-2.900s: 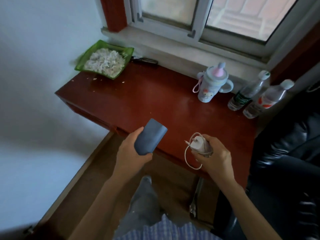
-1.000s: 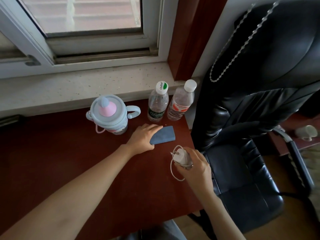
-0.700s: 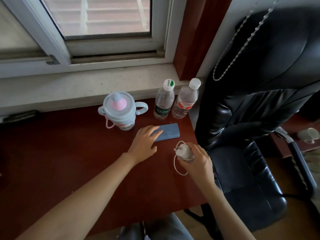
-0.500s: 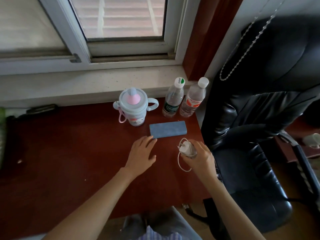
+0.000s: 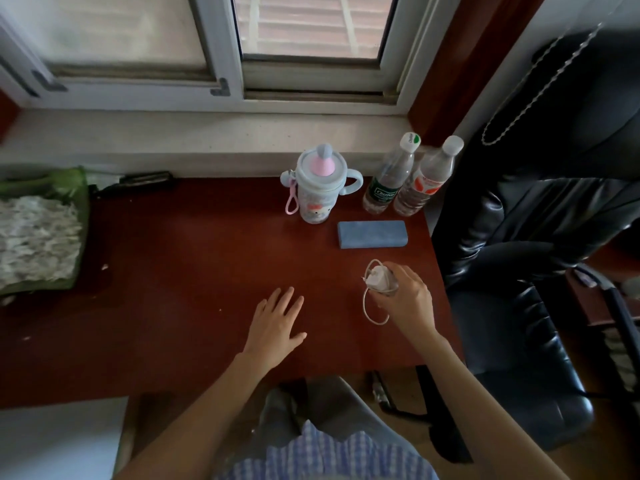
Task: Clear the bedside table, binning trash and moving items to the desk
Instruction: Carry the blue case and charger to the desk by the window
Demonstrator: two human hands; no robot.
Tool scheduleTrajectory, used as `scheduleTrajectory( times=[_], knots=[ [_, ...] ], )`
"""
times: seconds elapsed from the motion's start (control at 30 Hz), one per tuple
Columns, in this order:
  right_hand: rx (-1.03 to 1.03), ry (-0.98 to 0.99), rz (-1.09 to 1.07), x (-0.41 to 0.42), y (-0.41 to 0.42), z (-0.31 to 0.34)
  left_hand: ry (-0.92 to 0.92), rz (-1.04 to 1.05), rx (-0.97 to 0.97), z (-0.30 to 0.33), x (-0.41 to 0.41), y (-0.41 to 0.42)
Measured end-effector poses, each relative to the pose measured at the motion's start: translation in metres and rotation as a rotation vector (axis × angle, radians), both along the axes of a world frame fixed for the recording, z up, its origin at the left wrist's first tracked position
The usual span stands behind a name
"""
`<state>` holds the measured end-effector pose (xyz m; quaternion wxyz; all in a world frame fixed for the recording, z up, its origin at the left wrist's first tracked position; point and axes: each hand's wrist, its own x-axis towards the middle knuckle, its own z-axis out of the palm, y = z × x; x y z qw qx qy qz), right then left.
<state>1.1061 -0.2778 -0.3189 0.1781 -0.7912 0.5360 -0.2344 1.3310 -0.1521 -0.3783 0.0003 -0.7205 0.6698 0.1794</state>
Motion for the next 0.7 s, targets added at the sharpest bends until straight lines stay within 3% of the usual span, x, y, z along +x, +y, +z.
scheduleTrajectory(
  times=[0.7],
  knots=[
    [0.305,0.111,-0.179,0.037,-0.034,-0.043,0.046,0.008,0.044,0.0,0.008,0.008]
  ],
)
